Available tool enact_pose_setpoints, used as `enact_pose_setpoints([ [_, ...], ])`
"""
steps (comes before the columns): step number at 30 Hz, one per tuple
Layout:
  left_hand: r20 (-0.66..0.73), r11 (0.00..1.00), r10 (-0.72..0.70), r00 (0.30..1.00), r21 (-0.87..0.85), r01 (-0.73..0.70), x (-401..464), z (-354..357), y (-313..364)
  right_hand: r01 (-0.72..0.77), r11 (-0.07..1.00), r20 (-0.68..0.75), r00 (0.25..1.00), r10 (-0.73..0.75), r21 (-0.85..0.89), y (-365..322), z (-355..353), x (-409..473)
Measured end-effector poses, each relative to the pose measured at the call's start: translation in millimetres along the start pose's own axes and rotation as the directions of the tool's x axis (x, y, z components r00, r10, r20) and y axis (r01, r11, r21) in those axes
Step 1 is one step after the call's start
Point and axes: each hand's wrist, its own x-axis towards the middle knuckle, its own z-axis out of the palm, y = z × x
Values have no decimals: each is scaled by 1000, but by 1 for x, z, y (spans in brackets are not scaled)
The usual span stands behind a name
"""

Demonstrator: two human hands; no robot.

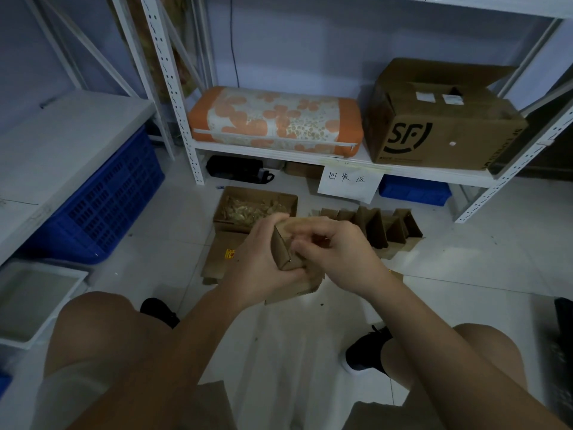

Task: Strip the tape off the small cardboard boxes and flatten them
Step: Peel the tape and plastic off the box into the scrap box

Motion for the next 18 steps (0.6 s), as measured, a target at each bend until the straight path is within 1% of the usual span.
enact_pose_setpoints([
  [4, -27, 999, 17, 999, 47, -16, -3, 3, 1, -114, 993, -68, 991, 112, -33, 8, 8, 2],
  [6, -38, 997, 41, 998, 66, -39, -5, 5, 2, -162, 986, -103, 981, 164, 26, 11, 14, 3],
  [8, -28, 995, 57, 998, 82, -55, -8, 6, 2, -193, 979, -130, 971, 200, 67, 13, 17, 3],
  [11, -13, 995, 47, 999, 89, -46, -12, 7, 1, -218, 976, -124, 968, 219, 20, 14, 14, 3],
  [13, -1, 997, 36, 999, 73, -36, -13, 5, 0, -216, 975, -136, 969, 208, -53, 14, 8, 3],
  [15, -4, 1000, 9, 1000, 16, -9, -13, 3, -2, -203, 961, -203, 965, 164, -189, 16, 1, 4],
  [16, -9, 1000, 0, 1000, -13, 0, -14, 2, -3, -181, 948, -245, 963, 116, -262, 16, -1, 4],
  [18, -11, 999, -4, 1000, -32, 3, -14, 2, -3, -76, 925, -296, 954, -41, -373, 17, -4, 3],
])
